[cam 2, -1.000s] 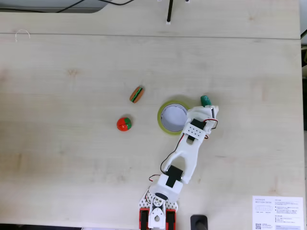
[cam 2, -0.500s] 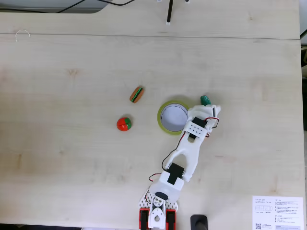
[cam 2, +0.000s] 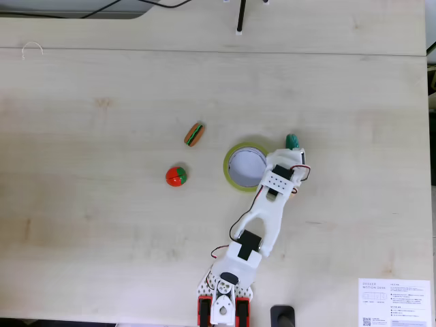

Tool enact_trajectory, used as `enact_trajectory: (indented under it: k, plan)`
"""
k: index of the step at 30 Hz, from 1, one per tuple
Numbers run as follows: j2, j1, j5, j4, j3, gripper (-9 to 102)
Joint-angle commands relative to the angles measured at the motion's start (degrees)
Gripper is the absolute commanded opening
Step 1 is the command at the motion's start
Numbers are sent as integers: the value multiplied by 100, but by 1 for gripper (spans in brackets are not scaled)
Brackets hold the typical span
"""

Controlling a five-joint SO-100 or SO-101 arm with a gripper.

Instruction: Grasp a cucumber and put it in the hole.

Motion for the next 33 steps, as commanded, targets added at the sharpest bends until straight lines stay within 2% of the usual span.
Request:
enact_trajectory:
  k: [1,6,9,13,22,33]
  plan:
    - [-141,-272,88,149,53,3]
    - [-185,-308,88,149,44,1]
    - [-97,-308,88,237,79,6]
    - [176,-299,88,422,88,0]
    - [650,-246,88,562,79,0]
    - [642,-9,114,650,-967,0]
